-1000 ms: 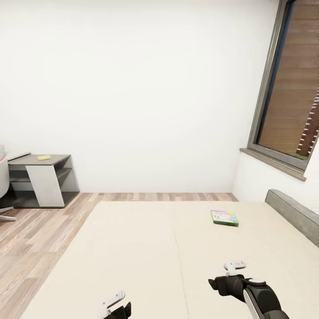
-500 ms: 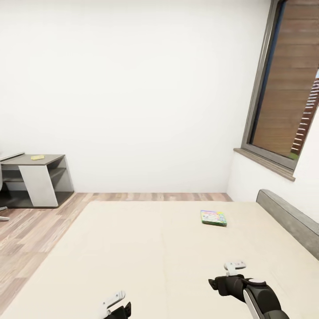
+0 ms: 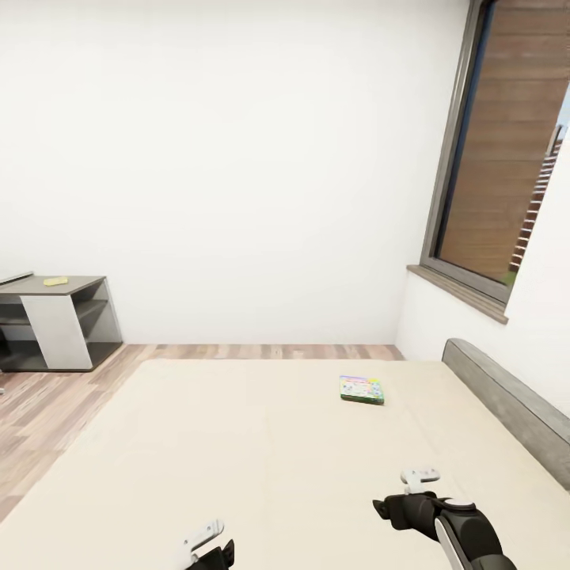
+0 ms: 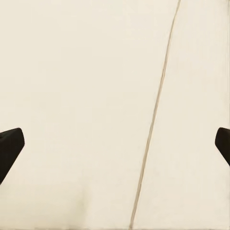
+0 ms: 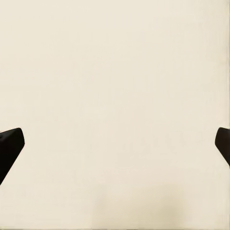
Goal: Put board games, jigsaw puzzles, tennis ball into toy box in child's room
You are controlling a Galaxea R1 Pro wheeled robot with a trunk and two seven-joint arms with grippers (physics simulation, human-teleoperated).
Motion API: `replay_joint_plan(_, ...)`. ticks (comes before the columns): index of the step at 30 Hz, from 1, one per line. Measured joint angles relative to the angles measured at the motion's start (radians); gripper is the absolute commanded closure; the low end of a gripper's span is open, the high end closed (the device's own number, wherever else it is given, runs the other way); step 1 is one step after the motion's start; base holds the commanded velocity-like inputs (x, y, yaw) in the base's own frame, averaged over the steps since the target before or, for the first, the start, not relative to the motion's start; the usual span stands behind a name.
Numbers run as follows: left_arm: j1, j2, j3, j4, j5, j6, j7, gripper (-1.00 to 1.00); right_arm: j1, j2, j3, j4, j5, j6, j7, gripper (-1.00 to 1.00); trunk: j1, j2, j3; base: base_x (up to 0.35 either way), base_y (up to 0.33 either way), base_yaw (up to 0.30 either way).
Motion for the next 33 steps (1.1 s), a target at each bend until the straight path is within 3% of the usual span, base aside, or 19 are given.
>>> replay_joint_plan(33, 0.000, -0.001, 0.000, 0.000, 0.000, 0.000, 0.000, -1.00, 0.002, -0.005, -0.005, 0.003, -0.002, -0.001, 0.001, -1.00, 0.000, 0.000, 0.000, 0.000, -0.272, 0.000)
